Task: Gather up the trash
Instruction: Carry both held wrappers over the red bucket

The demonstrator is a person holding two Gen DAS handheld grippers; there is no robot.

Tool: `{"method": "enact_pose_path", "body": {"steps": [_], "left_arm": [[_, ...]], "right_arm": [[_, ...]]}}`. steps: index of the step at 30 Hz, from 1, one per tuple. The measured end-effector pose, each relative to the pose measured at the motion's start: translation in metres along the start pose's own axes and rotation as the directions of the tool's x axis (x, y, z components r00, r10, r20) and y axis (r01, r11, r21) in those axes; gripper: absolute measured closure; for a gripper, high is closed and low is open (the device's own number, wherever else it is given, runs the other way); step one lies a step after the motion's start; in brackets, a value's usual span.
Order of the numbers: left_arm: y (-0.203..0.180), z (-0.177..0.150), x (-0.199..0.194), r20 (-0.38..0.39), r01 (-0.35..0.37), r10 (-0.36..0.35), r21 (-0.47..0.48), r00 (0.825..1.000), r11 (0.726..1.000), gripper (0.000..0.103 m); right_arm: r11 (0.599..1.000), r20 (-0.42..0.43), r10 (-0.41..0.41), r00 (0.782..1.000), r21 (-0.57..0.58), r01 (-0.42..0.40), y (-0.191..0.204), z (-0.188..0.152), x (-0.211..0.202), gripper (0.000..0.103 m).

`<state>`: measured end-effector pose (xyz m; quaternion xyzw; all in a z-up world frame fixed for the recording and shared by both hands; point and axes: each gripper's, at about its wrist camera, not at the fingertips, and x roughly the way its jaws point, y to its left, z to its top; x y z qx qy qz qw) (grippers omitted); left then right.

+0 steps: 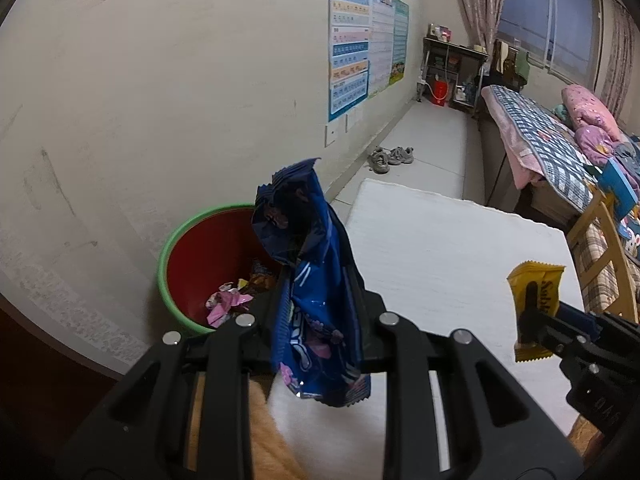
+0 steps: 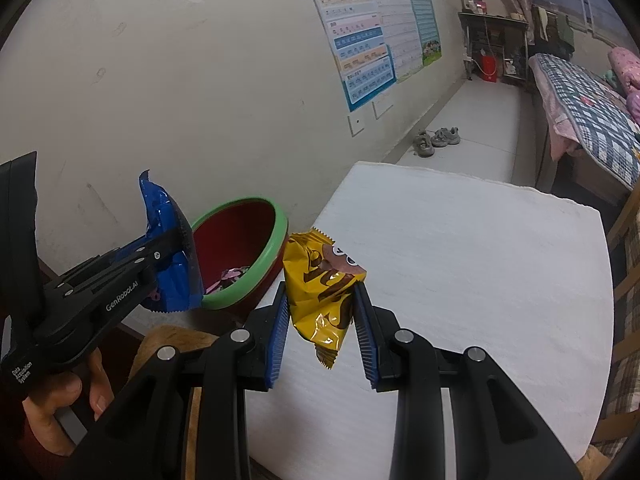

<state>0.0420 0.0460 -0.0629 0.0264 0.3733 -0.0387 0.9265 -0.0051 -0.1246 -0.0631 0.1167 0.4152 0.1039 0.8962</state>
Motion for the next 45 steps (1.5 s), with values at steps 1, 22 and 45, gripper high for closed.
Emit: {"method": "enact_pose_path", "body": {"steps": [1, 22, 45], "left_arm": [[0.004, -0.001, 0.000, -0.001, -0.006, 0.006, -0.003, 1.000, 1.000, 0.079], [0.064, -0.011, 0.013, -0.035, -0.079, 0.077, -0.077, 0.996, 0.994, 0.079], [0.123, -0.002, 0.056, -0.081, -0.121, 0.112, -0.118, 0.990, 0.986, 0.079]], "right_arm": [[1.000, -0.004, 0.002, 1.000, -0.005, -0.002, 0.003, 0.000, 0.002, 0.072], [0.994, -0.078, 0.044, 0.996, -0.094, -0.051, 0.056, 0.004, 0.043, 0.072], [0.981, -0.093, 0.077, 0.993, -0.168, -0.092, 0.099, 0.058, 0.101, 0.072]]}}
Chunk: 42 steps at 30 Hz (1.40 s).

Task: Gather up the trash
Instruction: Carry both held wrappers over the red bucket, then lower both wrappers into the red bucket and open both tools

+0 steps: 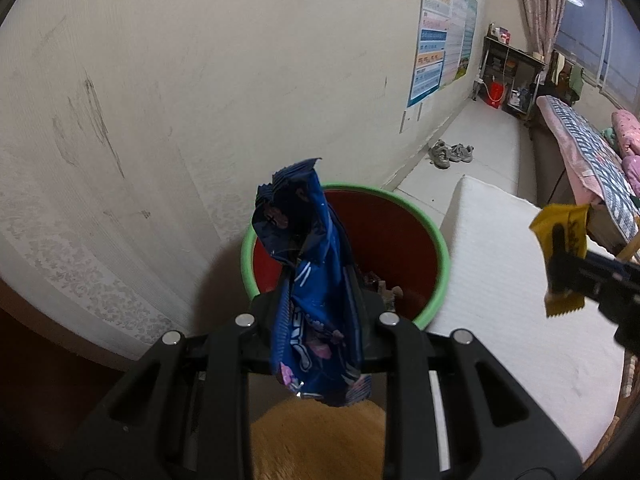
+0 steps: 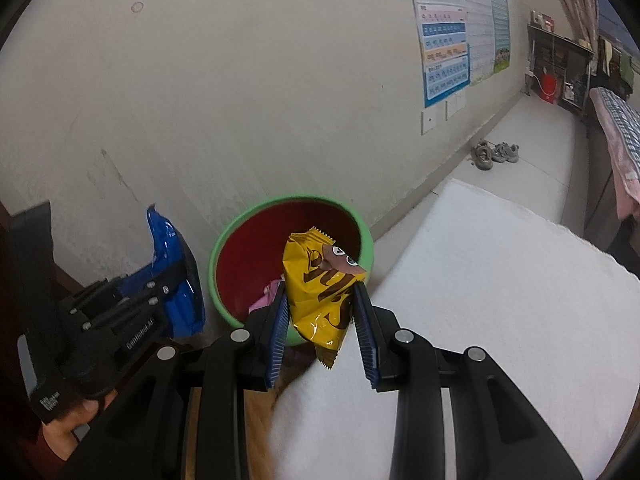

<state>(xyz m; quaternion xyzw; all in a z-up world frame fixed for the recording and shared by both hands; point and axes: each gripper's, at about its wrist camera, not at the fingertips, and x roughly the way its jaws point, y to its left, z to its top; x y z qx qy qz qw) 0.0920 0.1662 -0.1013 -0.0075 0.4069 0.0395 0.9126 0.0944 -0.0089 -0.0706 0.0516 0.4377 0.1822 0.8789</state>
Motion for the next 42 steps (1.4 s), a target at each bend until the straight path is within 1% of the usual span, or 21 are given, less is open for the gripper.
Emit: {"method": "enact_pose_path", "body": {"steps": [5, 11, 22, 29, 42], "left_arm": [[0.005, 0.008, 0.015, -0.010, 0.002, -0.002, -0.009, 1.000, 1.000, 0.079], [0.009, 0.016, 0.032, -0.021, 0.008, -0.008, -0.011, 1.000, 1.000, 0.079], [0.020, 0.029, 0.059, -0.043, 0.005, -0.007, -0.040, 0.999, 0.999, 0.079], [0.022, 0.029, 0.072, -0.063, 0.000, -0.002, -0.026, 0.998, 1.000, 0.079], [0.023, 0.034, 0.087, -0.092, -0.008, 0.006, -0.026, 0.996, 1.000, 0.079]], "right_arm": [[1.000, -0.014, 0.008, 1.000, -0.029, -0.009, 0.008, 0.018, 0.019, 0.072], [0.999, -0.031, 0.014, 0.999, -0.048, -0.016, 0.013, 0.030, 0.042, 0.072], [0.999, -0.052, 0.019, 0.998, -0.033, -0.021, 0.008, 0.046, 0.067, 0.072], [1.000, -0.063, 0.021, 0.998, -0.019, -0.023, 0.008, 0.039, 0.071, 0.072], [1.000, -0.079, 0.024, 0.997, -0.018, -0.026, 0.007, 0.044, 0.081, 0.072]]}}
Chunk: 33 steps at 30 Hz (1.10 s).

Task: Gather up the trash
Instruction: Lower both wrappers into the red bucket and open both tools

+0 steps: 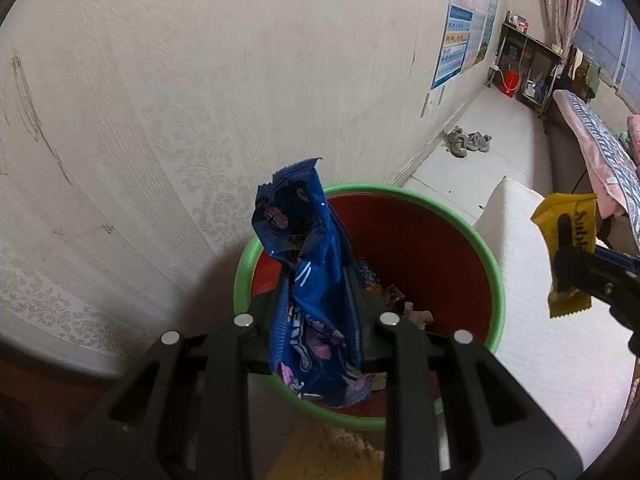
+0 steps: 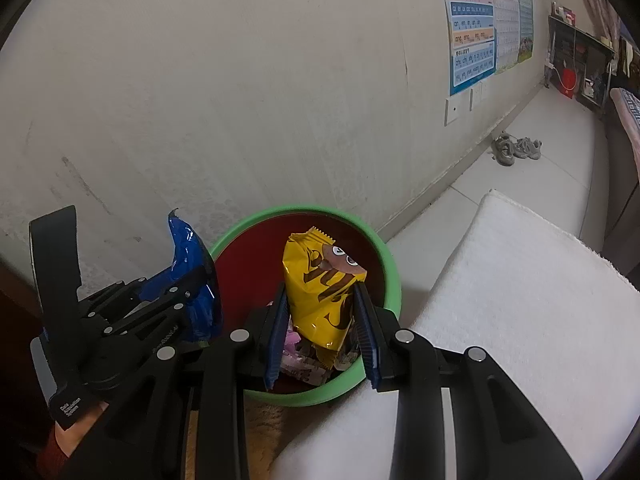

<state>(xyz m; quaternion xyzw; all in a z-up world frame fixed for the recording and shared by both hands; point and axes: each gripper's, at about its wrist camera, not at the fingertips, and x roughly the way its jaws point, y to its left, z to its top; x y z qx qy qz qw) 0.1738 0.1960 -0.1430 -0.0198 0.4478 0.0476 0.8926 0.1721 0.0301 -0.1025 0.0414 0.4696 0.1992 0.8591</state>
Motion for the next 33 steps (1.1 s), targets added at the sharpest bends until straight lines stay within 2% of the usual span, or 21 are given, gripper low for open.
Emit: {"method": "enact_pose_path", "body": {"steps": [4, 7, 10, 13, 17, 33], "left_arm": [[0.000, 0.002, 0.011, -0.019, -0.004, 0.004, 0.000, 1.000, 1.000, 0.079], [0.000, 0.002, 0.018, -0.031, -0.009, 0.009, 0.001, 0.999, 1.000, 0.074], [0.000, 0.000, 0.019, -0.026, -0.024, 0.024, -0.001, 0.999, 1.000, 0.048], [0.002, -0.001, 0.017, -0.018, -0.030, 0.030, -0.011, 0.999, 0.999, 0.046], [0.008, -0.004, 0.013, -0.010, -0.041, 0.041, -0.028, 0.999, 0.999, 0.037], [0.035, -0.037, -0.026, -0.018, -0.067, 0.065, -0.139, 0.998, 0.988, 0.031]], "right_arm": [[1.000, -0.003, 0.003, 1.000, 0.001, -0.003, 0.000, 0.001, 0.003, 0.072], [1.000, -0.009, 0.003, 1.000, 0.001, -0.003, 0.001, 0.000, 0.006, 0.072], [1.000, -0.017, 0.004, 1.000, 0.002, -0.004, 0.001, 0.000, 0.010, 0.072], [1.000, -0.023, 0.004, 1.000, 0.002, -0.004, 0.001, 0.001, 0.013, 0.072], [1.000, -0.029, 0.006, 1.000, 0.001, -0.006, 0.000, 0.003, 0.018, 0.072], [1.000, -0.072, 0.015, 0.997, -0.001, -0.015, 0.003, 0.003, 0.038, 0.069]]}}
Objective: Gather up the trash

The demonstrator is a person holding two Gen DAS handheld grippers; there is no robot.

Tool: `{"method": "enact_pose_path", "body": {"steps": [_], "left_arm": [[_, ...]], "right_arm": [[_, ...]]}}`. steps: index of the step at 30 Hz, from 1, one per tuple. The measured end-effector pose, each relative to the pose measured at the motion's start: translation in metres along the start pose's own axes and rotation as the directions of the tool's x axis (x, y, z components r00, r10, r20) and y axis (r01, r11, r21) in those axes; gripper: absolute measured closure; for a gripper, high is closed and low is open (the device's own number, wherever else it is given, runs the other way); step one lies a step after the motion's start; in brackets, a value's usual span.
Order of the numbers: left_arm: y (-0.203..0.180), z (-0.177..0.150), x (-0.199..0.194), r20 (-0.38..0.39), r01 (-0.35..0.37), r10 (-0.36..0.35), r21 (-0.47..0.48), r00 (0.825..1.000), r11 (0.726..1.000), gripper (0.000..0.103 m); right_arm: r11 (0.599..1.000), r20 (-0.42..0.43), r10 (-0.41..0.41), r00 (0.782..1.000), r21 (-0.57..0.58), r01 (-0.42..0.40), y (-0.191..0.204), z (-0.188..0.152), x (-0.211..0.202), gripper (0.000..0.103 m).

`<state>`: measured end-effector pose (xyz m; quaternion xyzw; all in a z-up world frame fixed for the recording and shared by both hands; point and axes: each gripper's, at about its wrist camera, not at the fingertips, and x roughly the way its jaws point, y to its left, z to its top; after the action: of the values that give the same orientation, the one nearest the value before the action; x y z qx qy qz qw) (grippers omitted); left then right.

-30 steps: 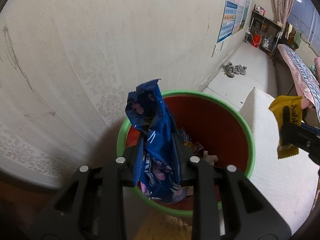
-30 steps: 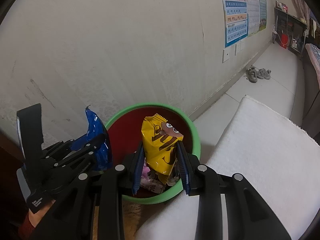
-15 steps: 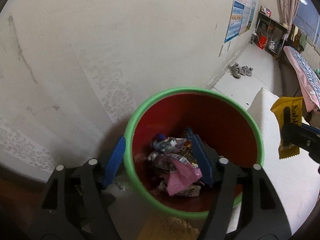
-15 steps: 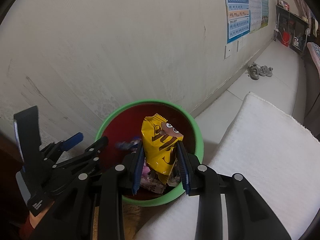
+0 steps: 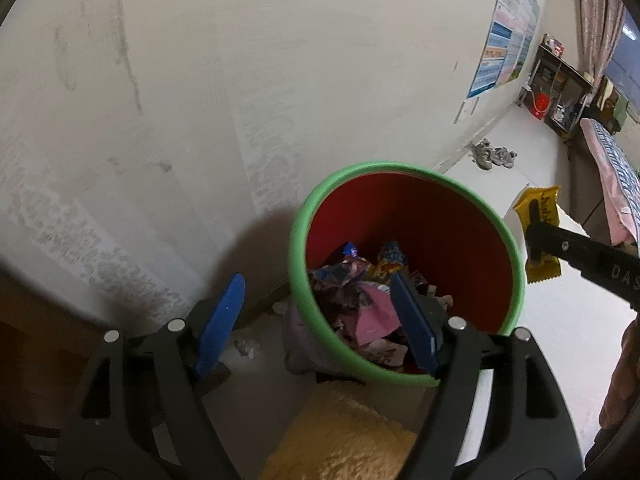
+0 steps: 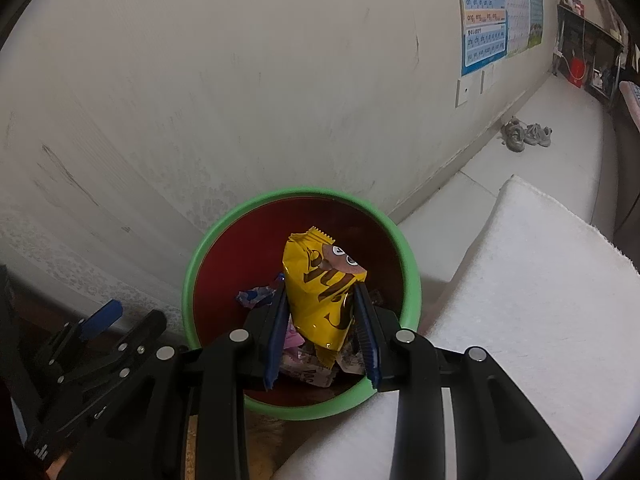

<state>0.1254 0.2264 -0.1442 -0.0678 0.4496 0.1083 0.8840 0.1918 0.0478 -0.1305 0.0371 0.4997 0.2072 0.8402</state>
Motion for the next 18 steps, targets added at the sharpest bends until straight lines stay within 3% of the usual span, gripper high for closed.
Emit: {"method": "enact_pose_path", "body": {"steps": [10, 14, 18], "left_arm": [[0.0016, 0.0001, 0.0028, -0.008, -0.013, 0.013, -0.003, 1.000, 1.000, 0.031], [0.0003, -0.0015, 0.0025, -0.011, -0.017, 0.017, 0.000, 1.000, 1.000, 0.031], [-0.0030, -0.0014, 0.0002, -0.010, -0.020, 0.020, 0.008, 1.000, 1.000, 0.031]], "right_arm": [[1.000, 0.001, 0.001, 1.000, -0.012, -0.001, 0.0020, -0.0004, 0.0029, 0.058], [1.000, 0.014, -0.006, 1.000, -0.011, 0.006, 0.0013, -0.0020, 0.0007, 0.047], [1.000, 0.031, -0.015, 0.999, -0.005, 0.015, -0.0009, -0.0055, -0.0059, 0.046]]}}
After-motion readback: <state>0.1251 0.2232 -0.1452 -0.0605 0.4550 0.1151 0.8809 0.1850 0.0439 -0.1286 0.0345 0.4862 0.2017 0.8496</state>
